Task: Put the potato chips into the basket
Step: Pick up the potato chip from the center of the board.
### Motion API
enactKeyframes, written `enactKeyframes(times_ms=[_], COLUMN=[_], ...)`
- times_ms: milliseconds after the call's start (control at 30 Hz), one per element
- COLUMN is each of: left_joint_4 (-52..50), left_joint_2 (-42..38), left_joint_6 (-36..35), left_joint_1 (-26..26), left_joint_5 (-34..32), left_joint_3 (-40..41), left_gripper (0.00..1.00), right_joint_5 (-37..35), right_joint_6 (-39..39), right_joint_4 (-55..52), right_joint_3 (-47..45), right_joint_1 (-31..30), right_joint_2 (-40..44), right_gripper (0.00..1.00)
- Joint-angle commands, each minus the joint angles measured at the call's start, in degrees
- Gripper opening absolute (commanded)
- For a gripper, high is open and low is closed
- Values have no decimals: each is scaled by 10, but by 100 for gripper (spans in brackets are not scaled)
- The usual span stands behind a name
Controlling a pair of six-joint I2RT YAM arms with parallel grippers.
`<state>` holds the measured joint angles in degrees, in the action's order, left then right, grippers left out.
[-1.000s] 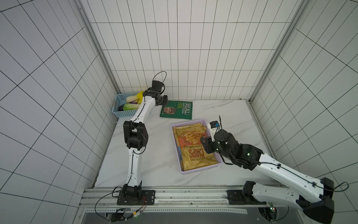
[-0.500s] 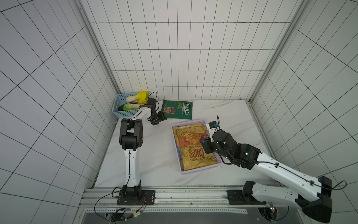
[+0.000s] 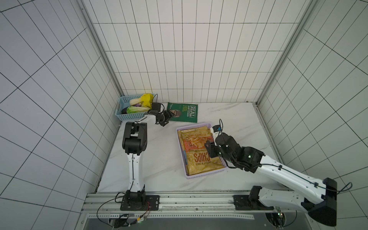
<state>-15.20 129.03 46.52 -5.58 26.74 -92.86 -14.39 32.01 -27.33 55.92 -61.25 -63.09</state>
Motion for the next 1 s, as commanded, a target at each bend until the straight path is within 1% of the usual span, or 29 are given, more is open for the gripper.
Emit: enactKeyframes(times_ms=[0,433,600,667,700,767,800,867,933,967], left_joint_4=[43,79,93,101,105,110,112,116,117,118], left_joint_2=[30,78,94,98,100,98,96,93,91,89], left_joint_6=[31,62,69,77,79,81,82,84,84,83], left_joint_1=[-2,-8,-10,-10,-11,-10,-11,-9,-9,-9], left_joint_5=[6,11,10,14,16,14,13,11,10,11], left_joint_3=[-17,-67,-79,-79,-78,-76,-76,-75,-75,-76], left_gripper=[78,78,74,68,62,44,40,29,27,22], right_joint_5=[-14,-13,-14,-15,-15,-13,-12,-9,-6,-6], right_joint_6=[2,1,3,3,3,4,4,5,6,6], right_joint_4=[-8,-15,-21,-21,-21,-22,-23,-25,-26,-26], right_joint_3=[-4,-6,-6,-7,-6,-5,-4,-1,1,1], right_joint_1=[-6,-6,-6,-7,-6,-6,-7,-7,-7,-7], right_joint_2=[-4,-7,-5,-5,-5,-7,-9,-11,-11,-11], right_gripper=[38,38,38,38,38,38,38,38,38,38])
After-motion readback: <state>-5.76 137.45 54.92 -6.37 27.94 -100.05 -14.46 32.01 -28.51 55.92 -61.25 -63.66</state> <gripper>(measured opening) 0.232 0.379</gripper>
